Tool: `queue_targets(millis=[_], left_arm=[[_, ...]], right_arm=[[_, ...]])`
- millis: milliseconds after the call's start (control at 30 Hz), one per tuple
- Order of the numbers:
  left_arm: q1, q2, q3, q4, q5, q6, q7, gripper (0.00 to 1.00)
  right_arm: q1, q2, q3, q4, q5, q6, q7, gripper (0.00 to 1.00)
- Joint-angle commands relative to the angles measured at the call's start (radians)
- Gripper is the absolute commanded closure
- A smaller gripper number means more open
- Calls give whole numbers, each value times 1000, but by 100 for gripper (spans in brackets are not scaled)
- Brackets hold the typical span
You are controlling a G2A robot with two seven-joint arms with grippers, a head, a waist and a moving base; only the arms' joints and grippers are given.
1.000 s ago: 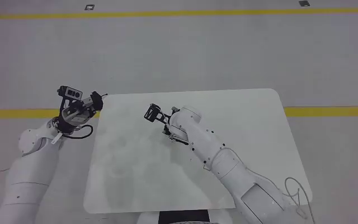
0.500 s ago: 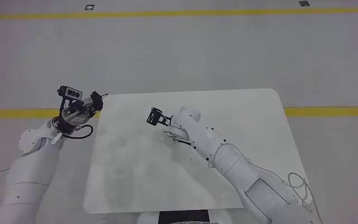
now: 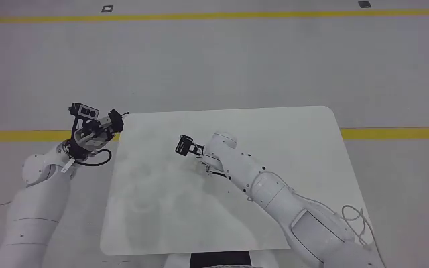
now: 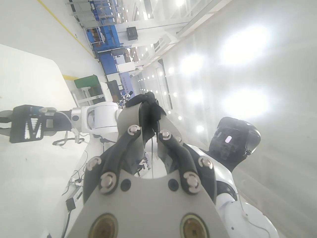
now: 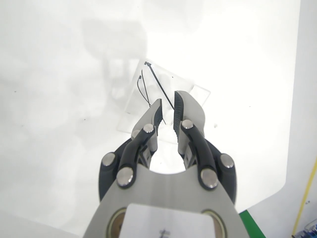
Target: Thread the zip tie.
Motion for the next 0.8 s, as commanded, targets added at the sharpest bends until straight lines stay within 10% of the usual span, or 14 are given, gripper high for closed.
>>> queue_targets(millis=[0,767], left_arm=[[0,0,0,0,0,0,0,100],[0,0,0,0,0,0,0,100]], right_arm=[[6,-7,-11,26,-4,7,-15,86],[81,-97,-55,297,80,50,-112,86]])
